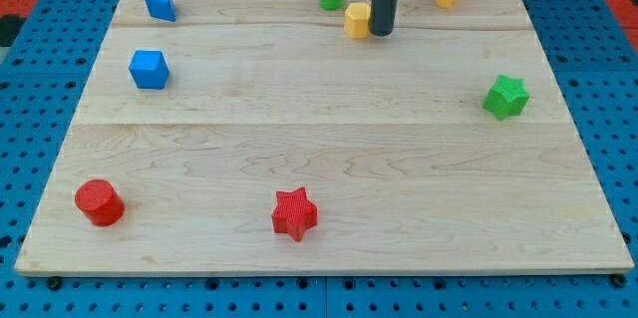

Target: Push the yellow heart with the yellow hexagon downwards

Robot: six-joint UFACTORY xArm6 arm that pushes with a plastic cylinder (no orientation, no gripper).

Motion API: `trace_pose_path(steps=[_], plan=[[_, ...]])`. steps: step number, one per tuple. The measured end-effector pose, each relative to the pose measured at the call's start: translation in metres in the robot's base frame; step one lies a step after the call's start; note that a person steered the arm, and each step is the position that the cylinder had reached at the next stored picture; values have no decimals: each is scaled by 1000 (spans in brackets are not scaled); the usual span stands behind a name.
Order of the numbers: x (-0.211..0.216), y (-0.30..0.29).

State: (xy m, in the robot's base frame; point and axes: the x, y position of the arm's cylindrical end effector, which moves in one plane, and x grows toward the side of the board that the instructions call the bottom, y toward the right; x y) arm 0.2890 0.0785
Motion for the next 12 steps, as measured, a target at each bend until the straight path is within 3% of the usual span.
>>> trace_pose_path(steps=[2, 4, 5, 6, 7, 9, 11, 12], plan=[[49, 6], [-8, 170], [-52, 201], [-97, 202], [-95, 181], [-92, 67], [-98, 72], [-98, 36]])
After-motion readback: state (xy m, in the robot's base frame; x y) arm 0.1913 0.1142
